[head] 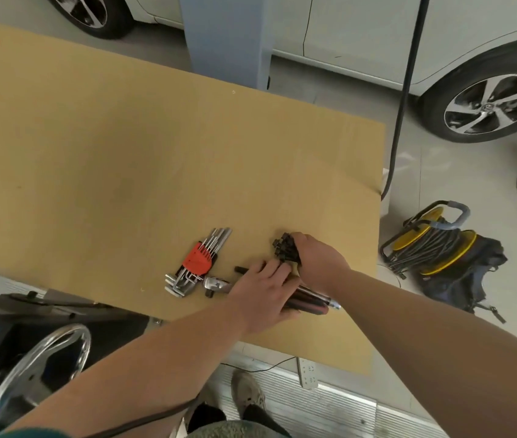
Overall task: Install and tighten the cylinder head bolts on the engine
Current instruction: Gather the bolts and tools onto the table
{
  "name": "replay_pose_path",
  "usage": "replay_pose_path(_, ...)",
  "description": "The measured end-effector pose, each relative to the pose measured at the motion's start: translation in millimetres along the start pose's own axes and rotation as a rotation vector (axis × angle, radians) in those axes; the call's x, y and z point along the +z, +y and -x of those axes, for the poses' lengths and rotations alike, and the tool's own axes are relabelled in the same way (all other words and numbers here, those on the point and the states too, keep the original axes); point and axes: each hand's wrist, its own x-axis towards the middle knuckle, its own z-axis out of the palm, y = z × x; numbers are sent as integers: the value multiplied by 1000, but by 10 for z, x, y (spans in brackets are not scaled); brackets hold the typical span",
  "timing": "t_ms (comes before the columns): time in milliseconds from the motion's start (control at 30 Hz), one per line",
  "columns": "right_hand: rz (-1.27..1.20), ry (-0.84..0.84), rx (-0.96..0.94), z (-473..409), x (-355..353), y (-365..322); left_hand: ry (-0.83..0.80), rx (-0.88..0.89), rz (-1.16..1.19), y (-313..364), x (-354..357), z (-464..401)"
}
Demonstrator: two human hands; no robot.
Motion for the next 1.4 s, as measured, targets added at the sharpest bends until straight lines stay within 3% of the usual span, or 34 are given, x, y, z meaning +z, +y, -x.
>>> replay_pose_path(267,-104,93,-89,-22,105,-39,33,-201,6,259,57,213)
replay_pose_path(733,-246,264,-45,142,199,189,68,-326,75,295,15,258)
replay_pose_path(1100,-232,125,-9,88,73,103,41,-401,153,206,-100,233)
replay_pose_path(1400,-466,133,111,43,-84,136,-15,-558,308,164,-170,194)
